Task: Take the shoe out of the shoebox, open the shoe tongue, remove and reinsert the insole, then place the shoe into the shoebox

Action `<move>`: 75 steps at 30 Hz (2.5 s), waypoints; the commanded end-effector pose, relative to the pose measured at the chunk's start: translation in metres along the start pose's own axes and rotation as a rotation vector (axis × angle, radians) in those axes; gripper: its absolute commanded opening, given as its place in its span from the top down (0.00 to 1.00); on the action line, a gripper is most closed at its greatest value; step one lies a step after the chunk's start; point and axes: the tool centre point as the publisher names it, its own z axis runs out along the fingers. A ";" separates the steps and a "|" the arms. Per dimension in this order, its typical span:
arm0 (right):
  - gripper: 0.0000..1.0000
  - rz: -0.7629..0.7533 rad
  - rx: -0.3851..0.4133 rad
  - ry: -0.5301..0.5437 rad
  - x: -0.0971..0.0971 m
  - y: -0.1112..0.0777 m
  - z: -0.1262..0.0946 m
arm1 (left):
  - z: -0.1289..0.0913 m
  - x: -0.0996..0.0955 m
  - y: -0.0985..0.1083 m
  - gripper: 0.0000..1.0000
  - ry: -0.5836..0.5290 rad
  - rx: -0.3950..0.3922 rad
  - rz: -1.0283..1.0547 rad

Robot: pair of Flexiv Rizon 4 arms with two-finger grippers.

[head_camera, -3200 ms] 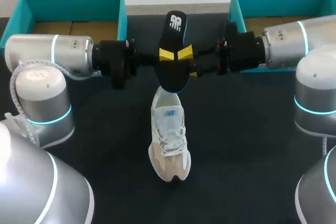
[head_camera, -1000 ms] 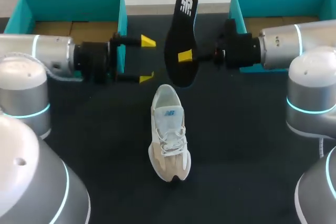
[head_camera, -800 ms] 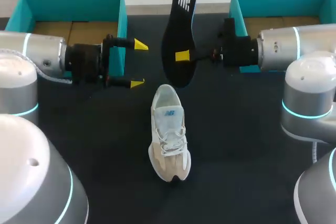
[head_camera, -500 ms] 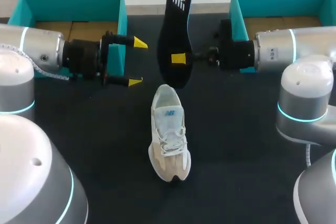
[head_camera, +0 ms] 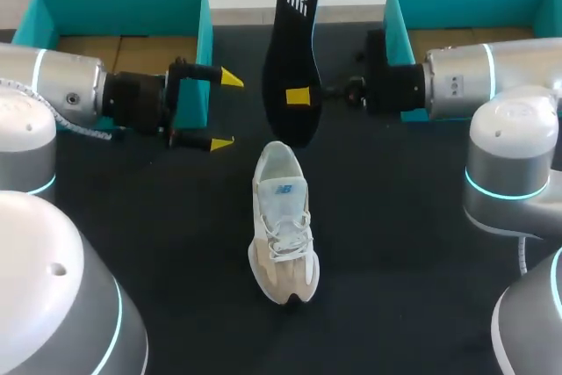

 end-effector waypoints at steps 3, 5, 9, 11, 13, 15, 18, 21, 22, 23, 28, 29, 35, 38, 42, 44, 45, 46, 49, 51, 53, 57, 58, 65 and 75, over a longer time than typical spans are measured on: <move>1.00 -0.055 0.030 -0.037 -0.015 -0.010 0.004 | -0.010 0.020 0.001 0.00 0.088 -0.124 -0.202; 1.00 -0.077 0.041 -0.042 -0.020 -0.012 0.004 | -0.011 0.027 0.003 0.00 0.109 -0.152 -0.243; 1.00 -0.097 0.060 -0.036 -0.031 -0.020 0.004 | -0.008 0.043 0.011 0.00 0.142 -0.215 -0.320; 1.00 -0.113 0.061 -0.028 -0.035 -0.023 0.008 | -0.005 0.050 0.013 0.00 0.139 -0.219 -0.355; 1.00 -0.125 0.056 -0.018 -0.039 -0.025 0.013 | -0.002 0.059 0.015 0.00 0.148 -0.237 -0.392; 1.00 -0.135 0.062 -0.022 -0.042 -0.028 0.016 | 0.000 0.065 0.018 0.00 0.150 -0.246 -0.413; 1.00 -0.135 0.062 -0.022 -0.042 -0.028 0.016 | 0.003 0.075 0.020 0.00 0.152 -0.246 -0.441; 1.00 -0.135 0.062 -0.022 -0.042 -0.028 0.016 | 0.007 0.086 0.022 0.00 0.144 -0.244 -0.470; 1.00 -0.135 0.062 -0.022 -0.042 -0.028 0.016 | 0.009 0.089 0.024 0.00 0.136 -0.240 -0.486; 1.00 -0.135 0.062 -0.022 -0.042 -0.028 0.016 | 0.010 0.092 0.025 0.00 0.136 -0.243 -0.492; 1.00 -0.135 0.062 -0.022 -0.042 -0.028 0.016 | 0.015 0.108 0.028 0.00 0.146 -0.247 -0.528; 1.00 -0.135 0.062 -0.022 -0.042 -0.028 0.016 | 0.016 0.112 0.029 0.00 0.147 -0.248 -0.528; 1.00 -0.176 0.066 -0.010 -0.056 -0.039 0.026 | 0.020 0.117 0.033 0.00 0.126 -0.266 -0.563; 1.00 -0.164 0.100 0.000 -0.066 -0.049 0.031 | 0.021 0.119 0.037 0.00 0.117 -0.282 -0.564; 1.00 -0.175 0.090 0.020 -0.073 -0.060 0.038 | 0.020 0.119 0.038 0.00 0.114 -0.292 -0.572; 1.00 -0.181 0.099 0.027 -0.076 -0.064 0.041 | 0.019 0.118 0.039 0.00 0.107 -0.298 -0.577; 1.00 -0.185 0.098 0.039 -0.078 -0.066 0.041 | 0.018 0.118 0.039 0.00 0.102 -0.299 -0.583; 1.00 -0.196 0.110 0.039 -0.079 -0.067 0.042 | 0.017 0.117 0.040 0.00 0.099 -0.301 -0.587; 1.00 -0.211 0.124 0.049 -0.085 -0.072 0.043 | 0.015 0.117 0.042 0.00 0.094 -0.307 -0.592; 1.00 -0.210 0.132 0.059 -0.088 -0.076 0.043 | 0.014 0.117 0.043 0.00 0.096 -0.309 -0.595; 1.00 -0.213 0.142 0.065 -0.090 -0.080 0.044 | 0.014 0.115 0.044 0.00 0.095 -0.311 -0.596; 1.00 -0.209 0.139 0.060 -0.093 -0.088 0.042 | 0.016 0.112 0.044 0.00 0.081 -0.308 -0.607; 1.00 -0.205 0.135 0.062 -0.093 -0.090 0.043 | 0.016 0.112 0.043 0.00 0.082 -0.307 -0.608; 1.00 -0.184 0.128 0.074 -0.094 -0.103 0.049 | 0.014 0.113 0.045 0.00 0.082 -0.319 -0.614; 1.00 -0.140 0.151 0.086 -0.087 -0.125 0.052 | 0.014 0.113 0.045 0.00 0.082 -0.319 -0.614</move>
